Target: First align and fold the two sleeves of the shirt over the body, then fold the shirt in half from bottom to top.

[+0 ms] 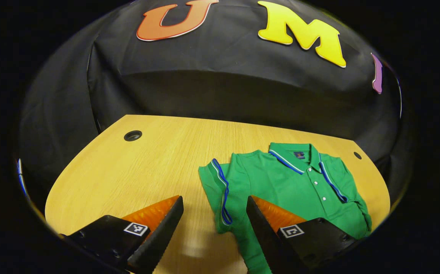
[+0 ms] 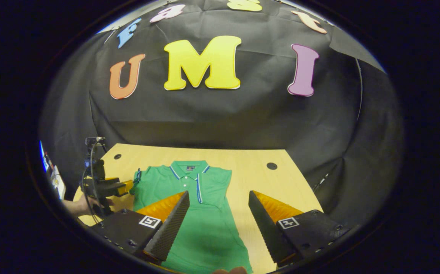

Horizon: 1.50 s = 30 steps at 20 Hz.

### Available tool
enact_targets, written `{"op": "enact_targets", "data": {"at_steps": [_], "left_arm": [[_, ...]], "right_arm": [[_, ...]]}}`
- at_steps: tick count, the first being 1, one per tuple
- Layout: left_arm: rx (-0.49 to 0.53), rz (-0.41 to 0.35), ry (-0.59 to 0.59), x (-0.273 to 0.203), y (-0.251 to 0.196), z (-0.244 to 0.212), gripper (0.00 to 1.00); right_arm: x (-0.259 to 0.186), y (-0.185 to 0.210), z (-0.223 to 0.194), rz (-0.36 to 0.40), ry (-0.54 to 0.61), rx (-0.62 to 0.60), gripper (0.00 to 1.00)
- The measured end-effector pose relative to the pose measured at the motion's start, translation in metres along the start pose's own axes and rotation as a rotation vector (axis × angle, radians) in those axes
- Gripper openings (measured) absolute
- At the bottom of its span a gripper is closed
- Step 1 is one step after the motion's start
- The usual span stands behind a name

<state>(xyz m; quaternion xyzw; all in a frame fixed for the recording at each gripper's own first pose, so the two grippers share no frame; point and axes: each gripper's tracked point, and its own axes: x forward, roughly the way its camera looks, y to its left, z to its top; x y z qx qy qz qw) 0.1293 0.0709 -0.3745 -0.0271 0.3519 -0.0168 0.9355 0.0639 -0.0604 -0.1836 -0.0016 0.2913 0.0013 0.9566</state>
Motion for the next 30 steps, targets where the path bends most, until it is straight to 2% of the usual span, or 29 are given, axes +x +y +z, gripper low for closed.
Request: {"op": "enact_targets", "data": {"at_steps": [7, 8, 10, 11, 12, 16, 18, 21, 24, 30], "left_arm": [[0.043, -0.038, 0.081, 0.028, 0.002, -0.024, 0.99], [0.057, -0.037, 0.087, 0.028, 0.003, -0.024, 0.83], [0.072, -0.063, 0.081, 0.03, -0.002, -0.02, 0.72], [0.073, -0.066, 0.081, 0.032, -0.002, -0.02, 0.58], [0.075, -0.068, 0.088, 0.032, -0.002, -0.022, 0.37], [0.087, -0.096, 0.075, 0.031, -0.008, -0.016, 0.13], [0.093, -0.102, 0.047, 0.027, -0.009, -0.005, 0.09], [0.105, -0.111, 0.012, 0.017, -0.014, 0.009, 0.08], [0.122, -0.122, -0.013, 0.007, -0.025, 0.027, 0.08], [0.17, -0.17, -0.039, -0.007, -0.079, 0.053, 0.08]], "right_arm": [[0.001, -0.003, -0.007, -0.012, 0.017, 0.0, 0.95], [0.003, -0.002, -0.009, -0.01, 0.025, 0.009, 0.95], [0.005, 0.005, -0.014, 0.008, 0.045, 0.051, 0.96], [0.006, 0.006, -0.016, 0.012, 0.048, 0.06, 0.96], [0.008, 0.006, -0.019, 0.011, 0.048, 0.059, 0.95], [0.01, 0.008, -0.029, 0.014, 0.071, 0.068, 0.95], [0.012, 0.007, -0.03, 0.015, 0.068, 0.079, 0.95], [0.013, 0.006, -0.031, 0.021, 0.066, 0.103, 0.94], [0.014, 0.002, -0.03, 0.029, 0.066, 0.125, 0.96], [-0.003, -0.02, -0.02, 0.014, 0.016, 0.144, 0.96]]}}
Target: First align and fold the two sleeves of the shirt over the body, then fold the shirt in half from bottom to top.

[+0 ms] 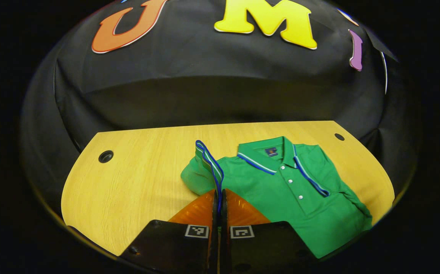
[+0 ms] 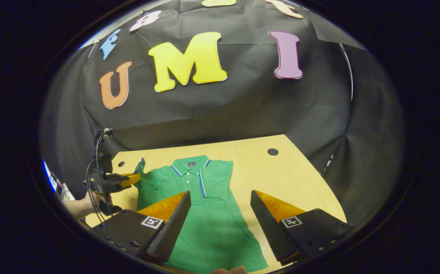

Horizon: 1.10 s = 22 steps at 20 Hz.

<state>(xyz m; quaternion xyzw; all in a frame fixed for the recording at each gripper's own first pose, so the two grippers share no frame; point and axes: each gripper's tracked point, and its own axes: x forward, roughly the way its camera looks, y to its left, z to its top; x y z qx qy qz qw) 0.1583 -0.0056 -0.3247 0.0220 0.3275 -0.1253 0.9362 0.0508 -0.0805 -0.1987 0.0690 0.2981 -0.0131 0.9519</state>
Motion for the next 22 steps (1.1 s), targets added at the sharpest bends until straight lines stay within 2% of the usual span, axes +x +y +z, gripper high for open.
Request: {"op": "enact_targets", "data": {"at_steps": [4, 9, 12, 13, 14, 17, 22], "left_arm": [[-0.003, -0.05, 0.017, 0.011, -0.045, 0.005, 0.08], [-0.017, -0.055, 0.046, 0.032, -0.08, -0.003, 0.08], [-0.029, -0.053, 0.057, 0.036, -0.094, -0.012, 0.09], [-0.033, -0.059, 0.058, 0.036, -0.097, -0.013, 0.2], [-0.033, -0.056, 0.057, 0.035, -0.099, -0.014, 0.36], [-0.043, -0.027, 0.018, 0.02, -0.096, -0.006, 1.0], [-0.064, 0.036, -0.093, -0.052, -0.087, 0.026, 1.0]], "right_arm": [[-0.016, -0.027, -0.003, -0.038, -0.014, 0.018, 0.96], [-0.041, -0.066, -0.019, -0.105, -0.008, 0.045, 0.96], [-0.047, -0.072, -0.024, -0.116, 0.001, 0.044, 0.96], [-0.048, -0.071, -0.023, -0.114, -0.002, 0.042, 0.96], [-0.047, -0.068, -0.021, -0.109, -0.007, 0.038, 0.96], [-0.045, -0.057, -0.016, -0.073, -0.032, 0.007, 0.96], [-0.042, -0.024, 0.0, 0.012, -0.091, -0.105, 0.96]]}}
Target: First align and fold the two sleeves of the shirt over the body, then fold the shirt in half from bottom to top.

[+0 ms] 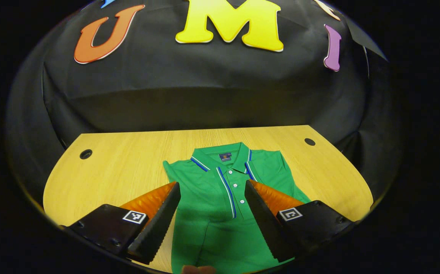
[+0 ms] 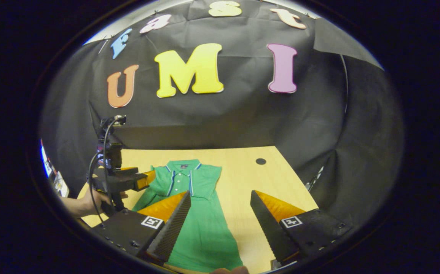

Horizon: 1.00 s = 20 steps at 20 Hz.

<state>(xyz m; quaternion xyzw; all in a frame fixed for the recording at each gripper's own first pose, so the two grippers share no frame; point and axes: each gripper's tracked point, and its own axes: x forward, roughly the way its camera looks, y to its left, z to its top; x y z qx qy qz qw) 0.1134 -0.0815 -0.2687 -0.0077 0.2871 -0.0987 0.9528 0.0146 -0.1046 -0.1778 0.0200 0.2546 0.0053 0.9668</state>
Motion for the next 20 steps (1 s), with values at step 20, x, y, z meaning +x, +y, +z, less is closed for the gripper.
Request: {"op": "enact_targets", "data": {"at_steps": [20], "left_arm": [[-0.01, 0.068, 0.224, -0.219, 0.056, -0.142, 1.0]], "right_arm": [[-0.027, -0.02, -0.141, 0.128, 0.265, -0.214, 0.96]]}}
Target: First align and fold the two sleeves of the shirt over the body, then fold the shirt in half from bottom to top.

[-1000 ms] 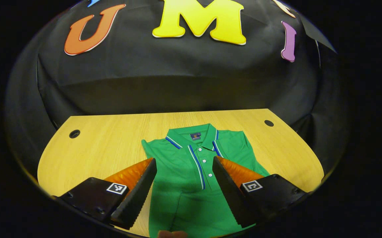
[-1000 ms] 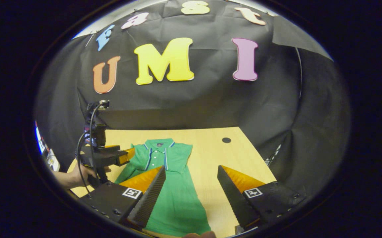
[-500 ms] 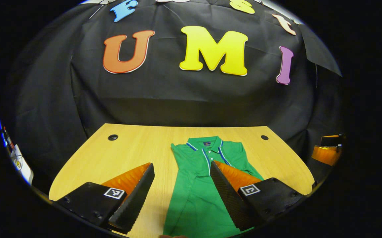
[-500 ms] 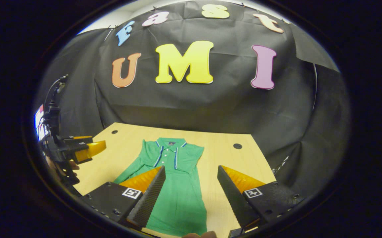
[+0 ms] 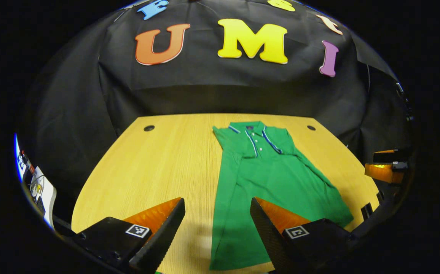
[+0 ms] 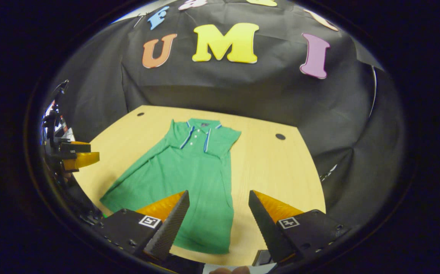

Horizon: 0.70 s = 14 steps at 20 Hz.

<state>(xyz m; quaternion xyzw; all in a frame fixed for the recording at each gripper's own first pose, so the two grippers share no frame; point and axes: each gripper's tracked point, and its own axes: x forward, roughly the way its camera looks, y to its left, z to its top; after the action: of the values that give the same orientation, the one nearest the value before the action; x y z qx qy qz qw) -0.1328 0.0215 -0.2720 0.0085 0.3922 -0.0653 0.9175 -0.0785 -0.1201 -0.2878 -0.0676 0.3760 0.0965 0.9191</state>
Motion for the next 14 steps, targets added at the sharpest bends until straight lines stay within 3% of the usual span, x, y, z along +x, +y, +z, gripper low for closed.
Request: {"op": "enact_targets", "data": {"at_steps": [7, 12, 14], "left_arm": [[-0.09, -0.041, 0.301, 0.0, 0.004, -0.111, 1.0], [-0.101, -0.024, 0.388, 0.006, 0.005, -0.133, 1.0], [-0.087, -0.013, 0.41, 0.018, 0.004, -0.13, 1.0]], "right_arm": [[0.014, -0.002, -0.099, 0.005, 0.216, 0.025, 0.96], [0.027, -0.007, -0.131, -0.013, 0.307, 0.049, 0.98], [0.036, -0.011, -0.16, -0.018, 0.417, 0.062, 0.97]]}}
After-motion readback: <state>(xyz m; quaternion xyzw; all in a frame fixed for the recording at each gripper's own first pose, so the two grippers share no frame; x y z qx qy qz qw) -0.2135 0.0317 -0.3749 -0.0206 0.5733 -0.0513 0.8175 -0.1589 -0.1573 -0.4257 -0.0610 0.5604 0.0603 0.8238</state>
